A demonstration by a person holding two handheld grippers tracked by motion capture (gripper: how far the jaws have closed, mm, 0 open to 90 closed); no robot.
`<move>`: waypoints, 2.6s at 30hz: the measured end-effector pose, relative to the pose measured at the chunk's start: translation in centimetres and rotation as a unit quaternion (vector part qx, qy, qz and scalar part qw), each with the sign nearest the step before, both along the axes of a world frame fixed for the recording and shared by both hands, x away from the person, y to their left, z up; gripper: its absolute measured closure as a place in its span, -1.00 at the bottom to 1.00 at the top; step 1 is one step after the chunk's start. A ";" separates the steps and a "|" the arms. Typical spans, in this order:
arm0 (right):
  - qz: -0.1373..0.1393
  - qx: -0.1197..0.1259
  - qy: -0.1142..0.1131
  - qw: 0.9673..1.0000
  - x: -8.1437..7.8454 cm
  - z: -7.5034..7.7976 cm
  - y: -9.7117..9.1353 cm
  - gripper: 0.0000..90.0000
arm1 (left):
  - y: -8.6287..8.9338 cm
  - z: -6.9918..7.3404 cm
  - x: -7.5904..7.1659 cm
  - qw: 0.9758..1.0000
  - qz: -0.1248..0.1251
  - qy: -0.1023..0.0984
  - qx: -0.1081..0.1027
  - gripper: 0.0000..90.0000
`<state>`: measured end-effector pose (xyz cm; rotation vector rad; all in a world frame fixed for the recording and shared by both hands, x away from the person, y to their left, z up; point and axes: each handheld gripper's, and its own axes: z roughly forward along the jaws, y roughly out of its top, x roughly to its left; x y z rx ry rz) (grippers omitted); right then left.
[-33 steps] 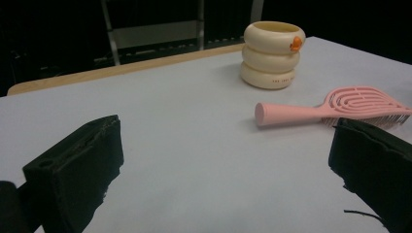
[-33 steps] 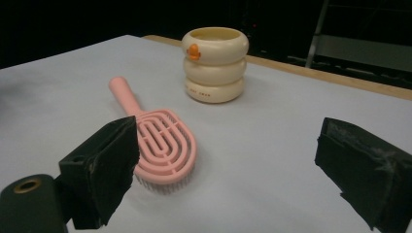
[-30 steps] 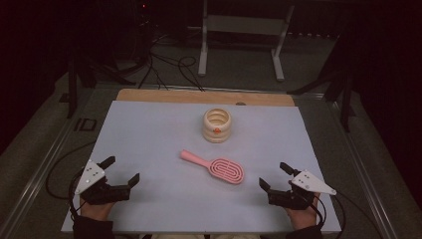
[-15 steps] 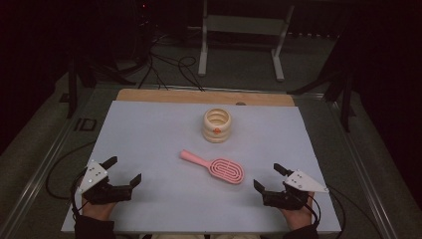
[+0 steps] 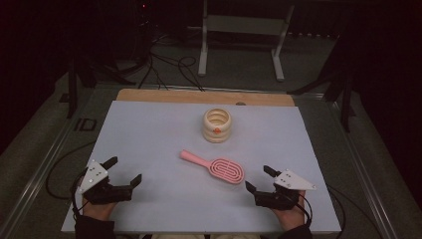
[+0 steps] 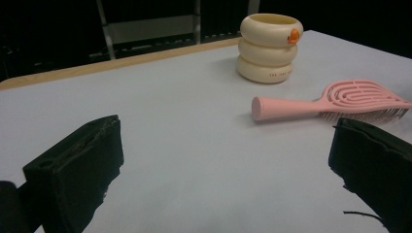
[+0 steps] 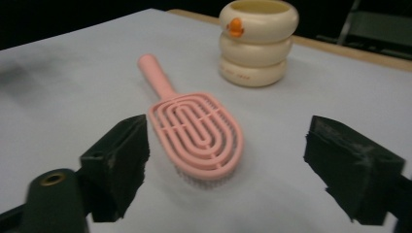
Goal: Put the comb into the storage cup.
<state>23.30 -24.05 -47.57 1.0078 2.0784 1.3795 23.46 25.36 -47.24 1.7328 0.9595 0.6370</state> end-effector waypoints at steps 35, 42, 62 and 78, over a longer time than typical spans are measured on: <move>0.057 -0.026 0.013 0.998 -0.4 -1.4 4.8 0.21 | -0.1 0.0 -0.1 1.000 -0.001 -0.001 0.001 -0.99; 0.067 -0.052 0.024 0.996 -0.1 -2.2 5.5 0.99 | -0.1 0.1 -0.1 1.000 -0.001 -0.001 0.000 -0.99; 0.005 -0.105 0.100 0.989 1.2 -3.8 3.5 1.00 | 0.2 0.2 -0.2 1.000 0.002 -0.005 -0.006 -0.99; -0.017 -0.115 0.117 0.986 2.1 -4.3 3.2 1.00 | 0.0 0.0 -0.1 1.000 -0.001 -0.002 -0.005 -0.99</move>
